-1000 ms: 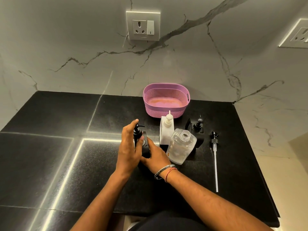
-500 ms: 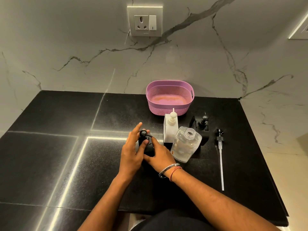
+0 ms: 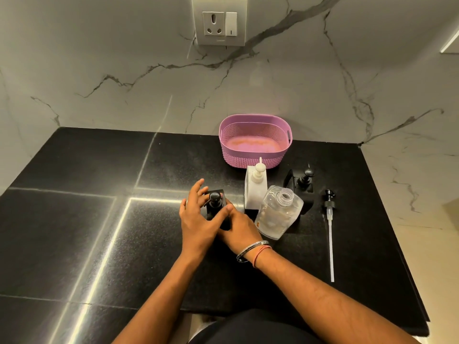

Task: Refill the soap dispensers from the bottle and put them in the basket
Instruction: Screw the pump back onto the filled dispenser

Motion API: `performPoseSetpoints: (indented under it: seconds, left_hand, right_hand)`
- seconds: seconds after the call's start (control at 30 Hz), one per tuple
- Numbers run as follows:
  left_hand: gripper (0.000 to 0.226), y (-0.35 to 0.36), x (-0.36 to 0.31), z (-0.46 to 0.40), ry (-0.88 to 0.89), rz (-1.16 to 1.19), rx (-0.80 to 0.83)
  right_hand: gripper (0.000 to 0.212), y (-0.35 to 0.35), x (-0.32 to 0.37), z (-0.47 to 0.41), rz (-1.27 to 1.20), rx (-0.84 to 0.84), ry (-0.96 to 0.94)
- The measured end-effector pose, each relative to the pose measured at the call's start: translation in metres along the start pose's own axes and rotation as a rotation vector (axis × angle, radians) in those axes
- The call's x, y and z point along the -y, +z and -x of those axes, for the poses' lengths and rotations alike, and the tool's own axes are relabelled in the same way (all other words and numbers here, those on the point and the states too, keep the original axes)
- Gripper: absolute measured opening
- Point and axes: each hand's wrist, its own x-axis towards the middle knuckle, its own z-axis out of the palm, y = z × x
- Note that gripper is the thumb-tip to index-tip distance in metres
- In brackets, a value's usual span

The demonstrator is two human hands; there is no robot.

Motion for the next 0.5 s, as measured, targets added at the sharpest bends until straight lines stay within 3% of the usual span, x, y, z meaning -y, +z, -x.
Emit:
performPoseSetpoints:
  seconds: [0.13,0.27,0.43,0.5]
  left_hand:
    - [0.057,-0.007,0.003,-0.011,0.036,0.037,0.072]
    - [0.067,-0.026,0.017,-0.018,0.057,0.066,0.083]
    - [0.054,-0.026,0.015,-0.007,0.076,0.061,-0.009]
    - [0.061,-0.022,0.012,-0.003,0.078,0.052,0.006]
  right_hand:
    - [0.082,-0.001,0.002,0.0,-0.012,-0.001,-0.004]
    - [0.084,0.0,0.002,0.002,-0.051,0.005,-0.016]
    - [0.081,0.002,0.001,0.001,-0.039,-0.002,0.011]
    - [0.079,0.003,0.001,0.0,-0.031,-0.001,0.0]
